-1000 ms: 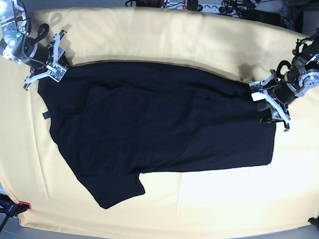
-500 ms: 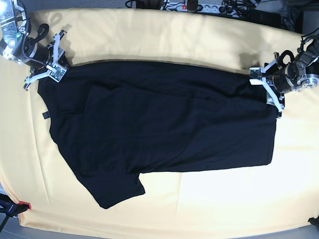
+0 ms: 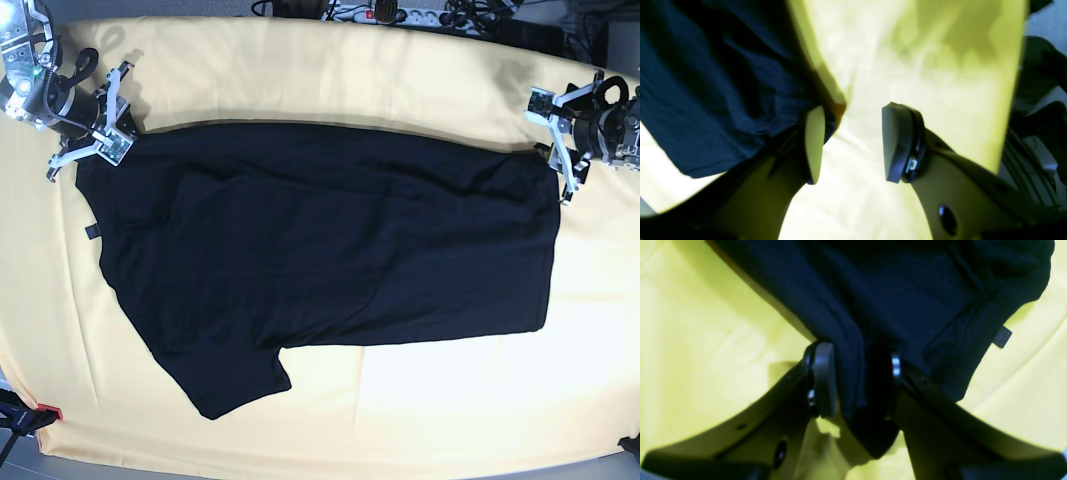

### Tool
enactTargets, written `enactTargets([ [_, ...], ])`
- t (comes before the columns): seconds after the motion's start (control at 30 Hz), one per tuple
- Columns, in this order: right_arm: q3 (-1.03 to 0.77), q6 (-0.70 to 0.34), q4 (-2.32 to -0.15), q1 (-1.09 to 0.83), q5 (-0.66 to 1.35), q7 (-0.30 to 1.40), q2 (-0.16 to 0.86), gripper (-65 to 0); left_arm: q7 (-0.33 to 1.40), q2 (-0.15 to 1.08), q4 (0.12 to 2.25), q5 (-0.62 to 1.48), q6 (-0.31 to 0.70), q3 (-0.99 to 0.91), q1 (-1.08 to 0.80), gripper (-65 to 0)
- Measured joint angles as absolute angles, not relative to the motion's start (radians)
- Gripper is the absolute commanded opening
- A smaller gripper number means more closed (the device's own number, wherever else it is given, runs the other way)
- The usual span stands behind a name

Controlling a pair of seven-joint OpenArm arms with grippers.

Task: Fold the T-shirt properly
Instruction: 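Drag the shirt edge with both grippers to flatten the shirt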

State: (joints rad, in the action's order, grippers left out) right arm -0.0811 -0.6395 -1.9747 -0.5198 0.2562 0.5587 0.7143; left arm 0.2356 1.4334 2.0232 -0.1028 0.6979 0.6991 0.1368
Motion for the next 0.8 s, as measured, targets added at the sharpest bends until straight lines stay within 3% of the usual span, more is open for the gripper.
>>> enactTargets([
  [0.23, -0.081, -0.629, -1.975, -0.52, 0.307, 0.602, 0.714, -42.3, 0.236, 1.411, 1.948, -0.095, 0.696, 0.699, 0.131, -36.4],
  [0.4, -0.081, -0.629, -1.975, -0.52, 0.307, 0.602, 0.714, -42.3, 0.24, 1.343, 1.862, -0.097, 0.513, 0.699, 0.132, -36.4],
  [0.6, -0.081, -0.629, -1.975, -0.52, 0.307, 0.602, 0.713, -42.3, 0.236, 1.262, 1.81, -0.096, 0.531, 0.699, 0.132, -36.7],
  [0.67, -0.081, -0.629, -1.975, -0.52, 0.307, 0.602, 0.714, -42.3, 0.236, 1.257, 1.805, -0.097, 0.531, 0.696, 0.133, -43.3],
  [0.8, -0.081, -0.629, -1.975, -0.52, 0.307, 0.602, 0.714, -42.3, 0.24, 1.257, 1.807, -0.105, 0.505, 0.698, 0.133, -65.0],
])
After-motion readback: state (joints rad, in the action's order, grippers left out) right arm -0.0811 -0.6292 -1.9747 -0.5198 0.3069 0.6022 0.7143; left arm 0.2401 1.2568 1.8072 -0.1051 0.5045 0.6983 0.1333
